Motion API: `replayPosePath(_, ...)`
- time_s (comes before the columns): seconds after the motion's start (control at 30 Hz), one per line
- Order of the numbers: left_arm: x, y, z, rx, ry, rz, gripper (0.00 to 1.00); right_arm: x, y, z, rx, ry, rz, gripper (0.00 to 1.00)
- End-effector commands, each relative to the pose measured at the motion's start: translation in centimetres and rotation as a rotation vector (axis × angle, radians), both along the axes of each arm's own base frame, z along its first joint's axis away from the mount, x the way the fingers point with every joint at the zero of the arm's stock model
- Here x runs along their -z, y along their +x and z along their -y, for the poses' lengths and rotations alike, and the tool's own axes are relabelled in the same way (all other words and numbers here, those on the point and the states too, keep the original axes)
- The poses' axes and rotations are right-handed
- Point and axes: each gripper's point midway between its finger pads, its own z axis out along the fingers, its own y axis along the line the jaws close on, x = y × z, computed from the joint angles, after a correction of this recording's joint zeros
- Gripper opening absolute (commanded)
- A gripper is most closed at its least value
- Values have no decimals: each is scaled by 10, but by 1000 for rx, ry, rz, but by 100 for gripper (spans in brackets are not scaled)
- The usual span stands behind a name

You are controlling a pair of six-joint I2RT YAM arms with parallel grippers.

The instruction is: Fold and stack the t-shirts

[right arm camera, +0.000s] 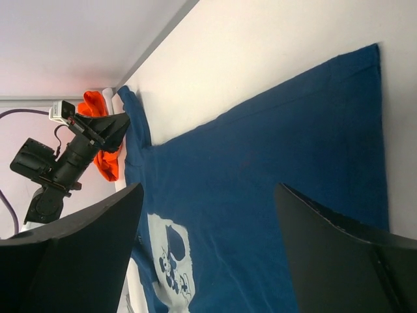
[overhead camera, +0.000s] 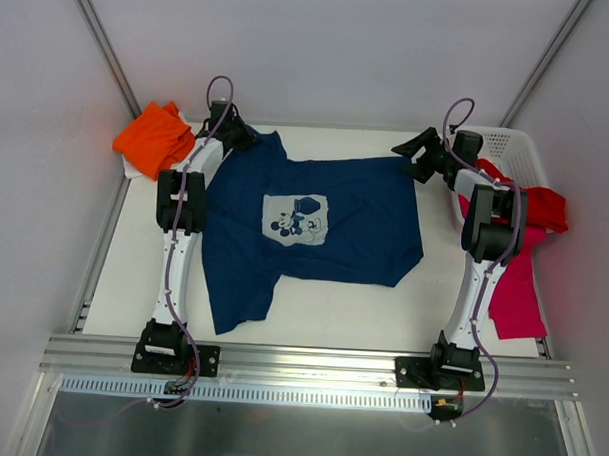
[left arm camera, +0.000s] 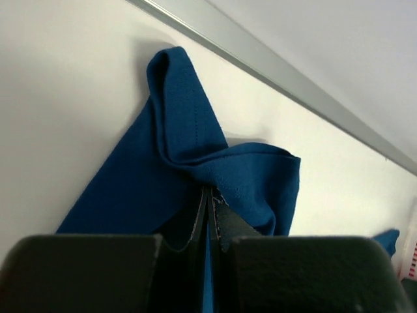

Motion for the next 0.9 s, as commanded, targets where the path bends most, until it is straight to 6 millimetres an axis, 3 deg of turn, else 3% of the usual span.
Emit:
replayPosePath(0.0,-14,19,-52,-144,25,31,0,-16,0,33,96,25,-13,86)
replayPosePath(0.17,-14,37,-84,-191,-28,62,0,-23,-1,29,82,51,7,86)
replayPosePath(0.33,-31,54,-115,-276,30,152,0,-27,-3,28,76,50,16,86)
replayPosePath(0.43,-49,67,-118,-264,32,261,0,-28,-4,26,69,60,23,86)
replayPosePath(0.53,-88,64,-102,-188,-54,341,0,-32,-3,23,59,71,38,86)
replayPosePath(0.57,-113,51,-89,-132,-84,355,0,-32,-4,21,55,70,40,86)
replayPosePath(0.7,-173,4,-65,-99,-67,409,0,-34,-5,18,43,69,47,86)
replayPosePath(0.8,-175,-27,-46,-56,-9,322,0,-34,-3,17,33,82,46,86)
replayPosePath(0.83,-169,-36,-27,-28,0,288,0,-32,-3,17,32,89,38,86)
replayPosePath(0.87,-148,-47,-20,-16,9,219,0,-32,-3,16,31,92,39,86)
